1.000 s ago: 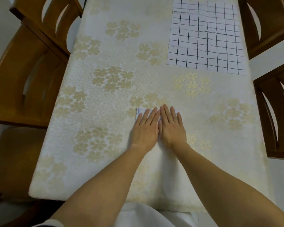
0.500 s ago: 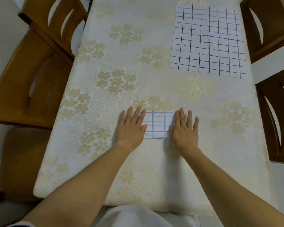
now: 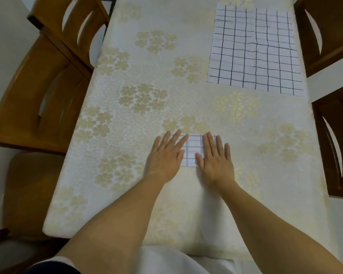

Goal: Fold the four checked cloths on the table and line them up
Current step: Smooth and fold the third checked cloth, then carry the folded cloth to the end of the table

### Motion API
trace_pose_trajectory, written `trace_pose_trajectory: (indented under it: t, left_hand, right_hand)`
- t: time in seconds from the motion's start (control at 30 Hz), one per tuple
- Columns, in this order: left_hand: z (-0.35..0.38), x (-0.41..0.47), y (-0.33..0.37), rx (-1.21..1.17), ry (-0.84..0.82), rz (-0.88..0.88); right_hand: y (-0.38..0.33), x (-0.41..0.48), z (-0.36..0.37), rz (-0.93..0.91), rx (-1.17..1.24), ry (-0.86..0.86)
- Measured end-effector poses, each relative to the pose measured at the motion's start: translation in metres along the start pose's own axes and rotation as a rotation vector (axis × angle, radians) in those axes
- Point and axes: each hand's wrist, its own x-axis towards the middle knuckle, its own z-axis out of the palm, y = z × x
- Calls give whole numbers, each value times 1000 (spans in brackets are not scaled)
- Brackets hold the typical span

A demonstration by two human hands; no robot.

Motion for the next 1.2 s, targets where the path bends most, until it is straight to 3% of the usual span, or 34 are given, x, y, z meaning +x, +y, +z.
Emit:
trace_pose_trajectory:
  t: [0.3,0.43,0.6,0.7,0.8,1.03,1.2]
  left_hand:
    - [-21,1,-41,-6,-84,-52]
    - [-44,27,-25,-202,93,-61]
    - [-63,58,-9,-166,-91,-28]
    - [-68,55,-7,-179,-132,-30]
    - [-75,41,-11,-529,-104,-68]
    - [-130,4,5,-1020,133,-55]
    - [-165,-18,63,-1210,163,94]
  right_hand:
    - [39,4,-16,91,41,-93]
    - [35,36,-34,-3,82,149]
    - [18,75,-70,100,64,-148]
    - [20,72,-86,65,24,-242]
    - [25,49,-94,60,267,-200]
    - [20,-53,-135,291,1114,261]
    - [20,-119,-167,405,1382,418]
